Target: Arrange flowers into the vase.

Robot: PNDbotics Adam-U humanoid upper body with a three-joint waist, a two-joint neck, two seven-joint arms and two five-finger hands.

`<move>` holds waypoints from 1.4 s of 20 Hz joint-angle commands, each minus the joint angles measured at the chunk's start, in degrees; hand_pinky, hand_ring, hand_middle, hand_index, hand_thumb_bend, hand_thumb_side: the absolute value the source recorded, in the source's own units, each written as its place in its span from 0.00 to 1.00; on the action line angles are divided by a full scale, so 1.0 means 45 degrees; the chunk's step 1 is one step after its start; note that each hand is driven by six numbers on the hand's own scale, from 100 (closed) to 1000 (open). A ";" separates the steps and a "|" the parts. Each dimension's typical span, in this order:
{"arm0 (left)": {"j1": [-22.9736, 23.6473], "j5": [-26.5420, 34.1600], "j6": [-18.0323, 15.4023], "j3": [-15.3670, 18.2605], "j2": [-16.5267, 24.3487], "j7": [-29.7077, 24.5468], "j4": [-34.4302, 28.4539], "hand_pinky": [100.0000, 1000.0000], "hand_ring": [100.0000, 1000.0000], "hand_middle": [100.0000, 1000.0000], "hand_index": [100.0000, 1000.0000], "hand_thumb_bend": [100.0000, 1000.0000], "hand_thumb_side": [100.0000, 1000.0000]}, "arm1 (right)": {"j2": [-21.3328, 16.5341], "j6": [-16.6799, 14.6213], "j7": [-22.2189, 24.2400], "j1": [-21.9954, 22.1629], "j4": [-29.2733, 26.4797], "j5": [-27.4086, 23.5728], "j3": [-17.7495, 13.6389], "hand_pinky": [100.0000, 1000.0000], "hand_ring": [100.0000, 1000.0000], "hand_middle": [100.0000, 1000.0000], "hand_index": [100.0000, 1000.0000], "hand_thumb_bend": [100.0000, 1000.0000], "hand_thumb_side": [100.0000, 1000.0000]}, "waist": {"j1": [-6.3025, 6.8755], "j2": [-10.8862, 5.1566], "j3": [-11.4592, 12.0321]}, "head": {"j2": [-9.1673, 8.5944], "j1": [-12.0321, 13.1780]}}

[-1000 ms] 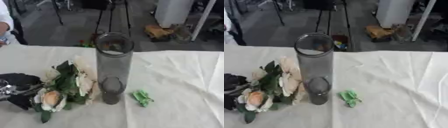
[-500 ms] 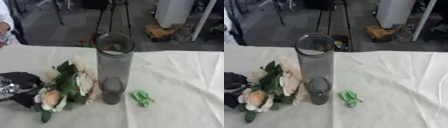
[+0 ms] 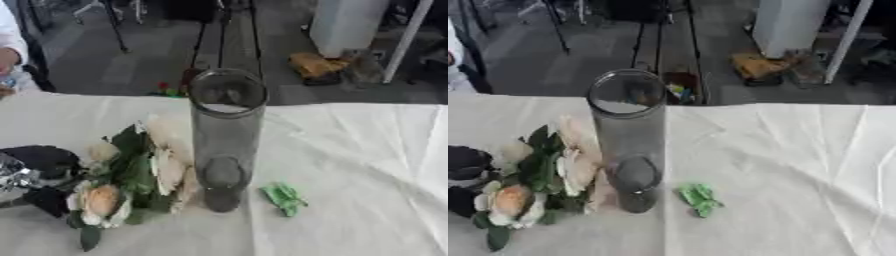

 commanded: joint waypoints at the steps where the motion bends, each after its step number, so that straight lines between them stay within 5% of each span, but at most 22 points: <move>1: -0.0062 -0.0142 -0.0086 -0.0170 0.0070 0.0046 0.0183 0.70 0.64 0.71 0.85 0.34 0.61 | -0.0154 -0.0192 0.0213 -0.0058 -0.0203 0.0106 -0.0106 0.82 0.66 0.45 0.73 0.00 0.78 | -0.0001 -0.0144 -0.0022 | -0.0160 0.0019; 9: -0.0210 -0.0394 0.0329 -0.0267 -0.0139 0.1263 0.0193 0.55 0.49 0.56 0.73 0.28 0.41 | -0.0087 -0.0083 0.0254 -0.0081 -0.0203 0.0240 -0.0099 0.83 0.66 0.45 0.73 0.00 0.79 | 0.0012 -0.0096 -0.0030 | -0.0192 -0.0002; 15: -0.0211 -0.0401 0.0535 -0.0482 -0.0272 0.1929 0.0558 0.43 0.40 0.49 0.67 0.27 0.40 | -0.0058 -0.0080 0.0255 -0.0083 -0.0203 0.0277 -0.0110 0.83 0.66 0.45 0.73 0.00 0.80 | 0.0014 -0.0071 -0.0060 | -0.0195 0.0001; 28: -0.0136 0.0256 0.0461 -0.0514 -0.0261 0.1186 0.0713 0.22 0.12 0.20 0.39 0.13 0.26 | 0.0006 0.0000 0.0278 -0.0048 -0.0203 0.0440 -0.0105 0.83 0.67 0.44 0.73 0.00 0.81 | 0.0011 -0.0055 -0.0018 | -0.0092 -0.0011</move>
